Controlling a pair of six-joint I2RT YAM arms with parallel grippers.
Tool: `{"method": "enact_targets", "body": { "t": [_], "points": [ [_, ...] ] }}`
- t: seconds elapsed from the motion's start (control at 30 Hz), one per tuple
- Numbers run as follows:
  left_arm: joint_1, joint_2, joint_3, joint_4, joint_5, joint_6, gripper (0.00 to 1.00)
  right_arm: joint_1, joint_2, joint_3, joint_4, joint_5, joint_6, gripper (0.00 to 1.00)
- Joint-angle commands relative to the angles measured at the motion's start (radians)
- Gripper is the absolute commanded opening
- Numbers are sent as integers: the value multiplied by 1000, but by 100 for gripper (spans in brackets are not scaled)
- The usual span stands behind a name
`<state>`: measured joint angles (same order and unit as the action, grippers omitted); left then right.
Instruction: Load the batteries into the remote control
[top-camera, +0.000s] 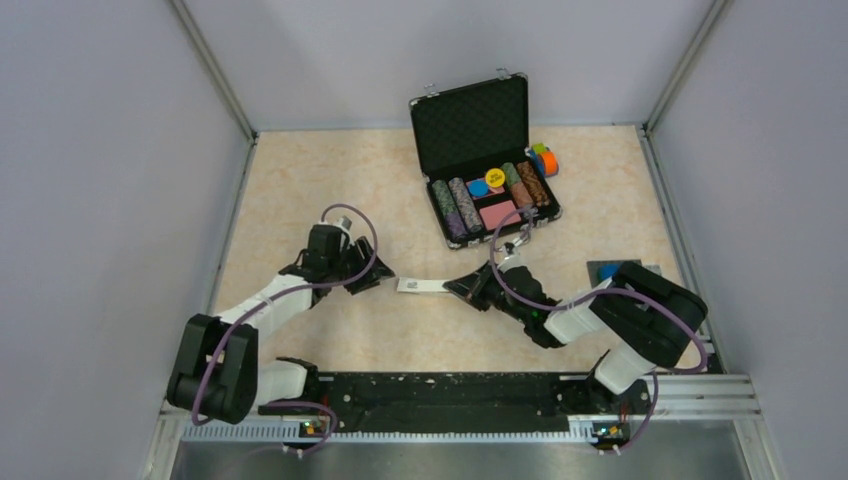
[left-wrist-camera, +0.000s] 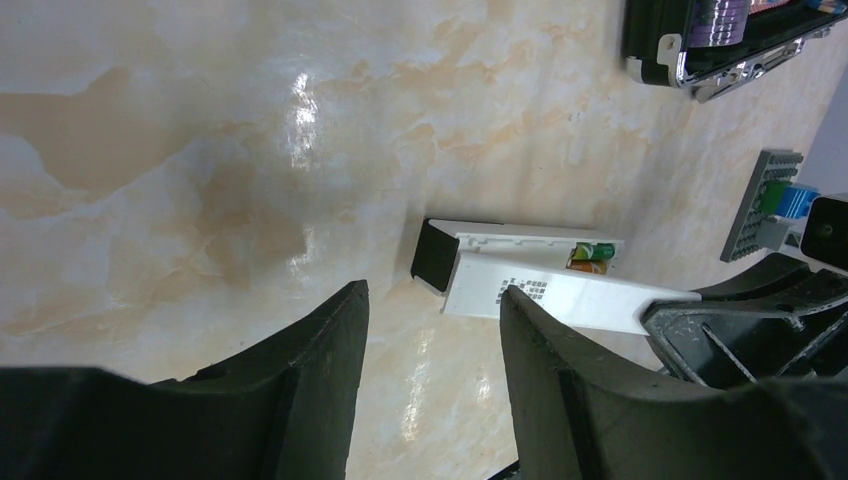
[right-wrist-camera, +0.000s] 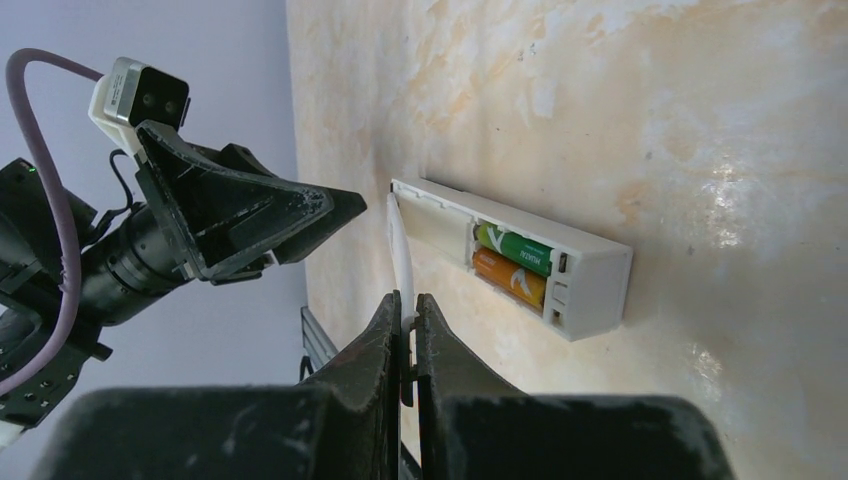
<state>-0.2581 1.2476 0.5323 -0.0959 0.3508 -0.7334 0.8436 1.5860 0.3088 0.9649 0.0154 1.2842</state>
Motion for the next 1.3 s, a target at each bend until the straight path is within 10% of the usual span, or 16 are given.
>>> {"method": "enact_targets", "body": {
  "t": [0.0, 1.27],
  "points": [
    [-3, 21, -8, 61, 33, 20, 56, 5, -34, 19, -45, 35, -26, 0],
    [-3, 90, -22, 87, 72, 4, 55, -19, 88, -48, 250, 12, 89, 0]
  ]
}}
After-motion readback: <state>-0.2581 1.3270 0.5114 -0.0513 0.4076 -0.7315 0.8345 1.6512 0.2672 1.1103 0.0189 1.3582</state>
